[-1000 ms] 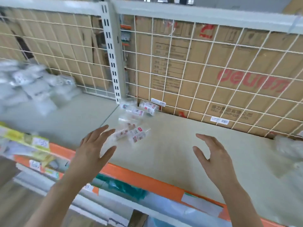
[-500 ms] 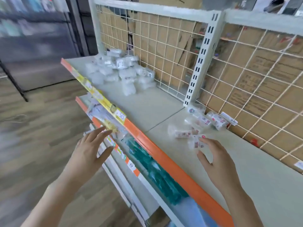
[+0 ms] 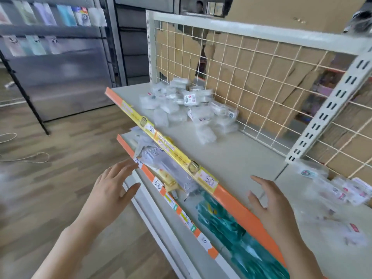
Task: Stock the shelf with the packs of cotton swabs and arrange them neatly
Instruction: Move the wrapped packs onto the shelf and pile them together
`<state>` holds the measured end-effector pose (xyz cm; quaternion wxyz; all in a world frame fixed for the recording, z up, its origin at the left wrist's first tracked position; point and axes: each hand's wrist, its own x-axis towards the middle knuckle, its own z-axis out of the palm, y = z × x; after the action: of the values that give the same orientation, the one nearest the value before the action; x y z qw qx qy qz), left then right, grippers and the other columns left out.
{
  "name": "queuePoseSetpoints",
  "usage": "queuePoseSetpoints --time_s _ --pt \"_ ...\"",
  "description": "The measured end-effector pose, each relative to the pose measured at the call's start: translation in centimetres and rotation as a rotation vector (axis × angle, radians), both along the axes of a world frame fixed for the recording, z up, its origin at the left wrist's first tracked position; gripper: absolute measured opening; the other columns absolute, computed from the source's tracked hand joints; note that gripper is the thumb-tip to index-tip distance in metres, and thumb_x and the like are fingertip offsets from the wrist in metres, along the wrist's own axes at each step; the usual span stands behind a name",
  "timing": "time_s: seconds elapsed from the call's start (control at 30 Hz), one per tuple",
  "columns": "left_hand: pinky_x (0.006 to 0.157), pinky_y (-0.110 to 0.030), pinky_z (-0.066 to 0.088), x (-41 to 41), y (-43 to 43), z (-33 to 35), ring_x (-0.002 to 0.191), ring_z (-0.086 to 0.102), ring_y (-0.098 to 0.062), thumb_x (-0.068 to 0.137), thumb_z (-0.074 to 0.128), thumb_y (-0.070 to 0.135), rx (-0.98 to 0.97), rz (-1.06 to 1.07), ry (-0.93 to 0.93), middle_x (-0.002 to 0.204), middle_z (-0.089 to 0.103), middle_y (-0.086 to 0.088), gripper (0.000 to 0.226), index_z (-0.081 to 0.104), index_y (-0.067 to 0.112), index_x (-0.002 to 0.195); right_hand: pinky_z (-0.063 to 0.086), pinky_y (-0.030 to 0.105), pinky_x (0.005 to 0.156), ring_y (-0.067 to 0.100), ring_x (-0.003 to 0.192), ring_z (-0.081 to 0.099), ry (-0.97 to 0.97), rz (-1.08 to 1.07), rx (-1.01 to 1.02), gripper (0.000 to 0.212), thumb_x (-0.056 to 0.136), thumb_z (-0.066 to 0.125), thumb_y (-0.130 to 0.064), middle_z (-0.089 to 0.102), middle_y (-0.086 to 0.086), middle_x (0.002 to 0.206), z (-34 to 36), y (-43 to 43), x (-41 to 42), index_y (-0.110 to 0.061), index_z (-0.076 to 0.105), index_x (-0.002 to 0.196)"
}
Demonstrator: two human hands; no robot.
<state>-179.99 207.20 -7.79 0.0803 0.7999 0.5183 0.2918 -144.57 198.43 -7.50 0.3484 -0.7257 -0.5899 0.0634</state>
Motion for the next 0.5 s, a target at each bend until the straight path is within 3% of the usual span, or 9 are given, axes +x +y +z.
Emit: queuePoseSetpoints --time_s 0.13,0.33,0.5 --pt "0.089 -0.036 0.037 -3.2 3.8 -0.1 0.111 0.045 -0.016 0.085 0.039 0.047 0.024 -0.039 -0.013 0.128 0.048 0.01 0.045 0.049 0.031 0.125 0.039 0.028 0.088 0.013 0.117 0.05 0.006 -0.008 -0.013 0.038 0.09 0.06 -0.025 0.051 -0.014 0.12 -0.2 3.7 -3.6 -0.022 0.053 0.128" --pt "0.091 -0.036 0.036 -5.0 7.6 -1.7 0.114 0.049 -0.023 0.085 0.037 0.05 -0.085 -0.024 -0.009 0.13 0.052 0.004 0.045 0.046 0.036 0.127 0.035 0.025 0.089 0.013 0.12 0.048 -0.022 -0.012 -0.061 0.038 0.09 0.058 -0.026 0.05 -0.006 0.128 -0.9 7.6 -5.6 -0.021 0.053 0.128" --pt "0.092 -0.038 0.038 -3.7 11.9 -2.4 0.116 0.051 -0.027 0.084 0.036 0.053 -0.114 -0.015 0.018 0.132 0.052 0.0 0.056 0.055 0.021 0.127 0.036 0.028 0.094 0.016 0.125 0.045 -0.044 -0.024 -0.1 0.04 0.09 0.059 -0.023 0.048 -0.003 0.133 -1.6 11.6 -4.6 -0.022 0.052 0.129"
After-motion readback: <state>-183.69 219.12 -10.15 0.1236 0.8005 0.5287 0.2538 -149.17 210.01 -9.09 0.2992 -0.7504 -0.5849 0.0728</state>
